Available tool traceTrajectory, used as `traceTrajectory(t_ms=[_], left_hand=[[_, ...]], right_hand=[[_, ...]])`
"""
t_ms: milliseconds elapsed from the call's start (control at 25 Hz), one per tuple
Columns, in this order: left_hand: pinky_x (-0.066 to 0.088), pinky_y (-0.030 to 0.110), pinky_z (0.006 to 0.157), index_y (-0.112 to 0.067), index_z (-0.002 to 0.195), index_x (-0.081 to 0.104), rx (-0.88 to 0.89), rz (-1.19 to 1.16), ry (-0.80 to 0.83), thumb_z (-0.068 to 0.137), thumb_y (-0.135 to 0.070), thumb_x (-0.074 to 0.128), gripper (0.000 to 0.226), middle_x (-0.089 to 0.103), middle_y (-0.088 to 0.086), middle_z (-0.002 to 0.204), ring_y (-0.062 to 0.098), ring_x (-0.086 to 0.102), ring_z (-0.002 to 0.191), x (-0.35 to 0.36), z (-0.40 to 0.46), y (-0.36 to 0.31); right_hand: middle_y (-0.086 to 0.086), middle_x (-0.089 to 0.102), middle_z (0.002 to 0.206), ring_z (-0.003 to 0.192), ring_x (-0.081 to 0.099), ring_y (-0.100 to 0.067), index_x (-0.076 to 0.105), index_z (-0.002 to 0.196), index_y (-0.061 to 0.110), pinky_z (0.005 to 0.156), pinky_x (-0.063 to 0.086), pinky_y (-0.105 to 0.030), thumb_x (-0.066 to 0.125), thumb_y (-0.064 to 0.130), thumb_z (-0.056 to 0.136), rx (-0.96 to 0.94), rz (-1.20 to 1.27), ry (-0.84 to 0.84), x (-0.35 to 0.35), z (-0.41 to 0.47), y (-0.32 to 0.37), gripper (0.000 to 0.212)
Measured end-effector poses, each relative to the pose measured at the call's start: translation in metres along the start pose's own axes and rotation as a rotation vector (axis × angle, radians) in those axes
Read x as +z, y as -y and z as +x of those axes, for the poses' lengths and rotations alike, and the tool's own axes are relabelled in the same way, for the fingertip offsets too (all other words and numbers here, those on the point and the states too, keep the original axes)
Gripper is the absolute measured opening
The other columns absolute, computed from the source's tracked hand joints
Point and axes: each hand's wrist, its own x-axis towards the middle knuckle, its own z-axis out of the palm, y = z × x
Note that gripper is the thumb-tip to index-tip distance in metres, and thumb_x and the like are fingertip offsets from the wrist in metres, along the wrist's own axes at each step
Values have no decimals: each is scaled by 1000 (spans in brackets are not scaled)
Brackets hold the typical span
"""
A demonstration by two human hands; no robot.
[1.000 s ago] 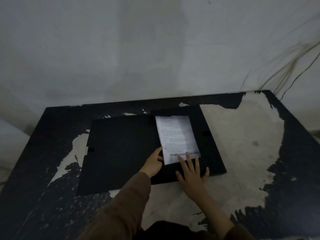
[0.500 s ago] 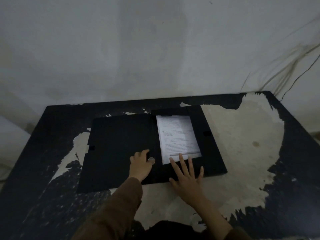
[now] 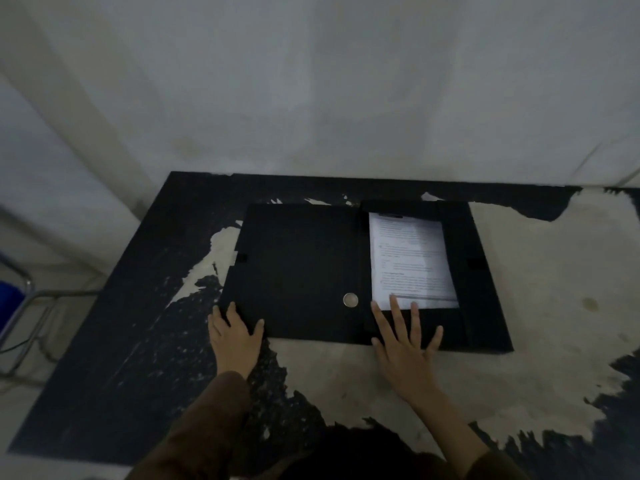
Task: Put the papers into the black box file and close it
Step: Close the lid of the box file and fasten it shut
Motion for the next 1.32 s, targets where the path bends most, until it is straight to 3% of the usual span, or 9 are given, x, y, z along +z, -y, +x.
traceTrajectory(t_ms=[160, 440, 600, 880, 1000, 1160, 1240, 1320], left_hand=[[7, 47, 121, -8, 148, 17, -14, -41, 5, 92, -34, 53, 71, 0, 23, 158, 38, -2, 146, 2, 0, 1], [23, 51, 114, -10, 142, 31, -42, -65, -52, 91, -30, 55, 59, 21, 23, 149, 40, 17, 137, -10, 8, -1], [23, 51, 113, -14, 142, 31, -143, -231, 36, 92, -30, 53, 57, 20, 20, 149, 40, 16, 137, -26, 25, 1], [21, 48, 118, -13, 142, 38, -272, -284, 161, 92, -32, 55, 56, 28, 21, 152, 39, 23, 139, -41, 54, 9], [23, 49, 118, -11, 139, 44, -274, -408, 231, 92, -24, 55, 50, 36, 18, 150, 37, 32, 137, -49, 58, 12], [29, 39, 113, -5, 132, 50, -210, -628, 176, 92, -7, 52, 40, 44, 14, 144, 31, 40, 132, -64, 50, 10], [30, 39, 112, -10, 129, 52, -128, -740, 167, 92, -6, 51, 37, 44, 12, 143, 28, 42, 130, -76, 38, 9], [32, 44, 115, -21, 113, 60, -45, -862, 173, 93, -7, 50, 27, 46, 9, 142, 25, 45, 128, -86, 25, 2]], right_hand=[[10, -36, 142, 131, -36, -21, -31, 130, 39, 107, -12, -66, 27, 47, 94, -2, 17, 7, 0, 0, -2, 69], [6, -35, 144, 130, -36, -23, -30, 131, 34, 107, -11, -67, 24, 48, 95, 4, -10, 23, -1, 1, 0, 67], [4, -30, 150, 129, -37, -22, -32, 130, 33, 107, -11, -67, 26, 46, 95, 7, 21, 52, -4, 1, 1, 68], [4, -22, 156, 142, -24, -28, -30, 131, 30, 108, -9, -67, 26, 46, 95, 16, 18, 46, -8, 1, 3, 68], [4, -22, 156, 142, -23, -28, -30, 131, 29, 108, -9, -67, 26, 46, 95, 19, 14, 58, -11, 0, 4, 68], [3, -25, 156, 141, -25, -29, -31, 131, 28, 108, -9, -68, 27, 45, 96, 0, 10, 79, -12, -2, 3, 70], [3, -27, 155, 140, -28, -29, -29, 134, 28, 107, -10, -69, 32, 42, 95, -22, 22, 124, -16, -2, 1, 74], [3, -27, 155, 139, -30, -28, -20, 141, 33, 107, -13, -67, 36, 38, 95, -30, 109, 180, -26, -2, 2, 73]])
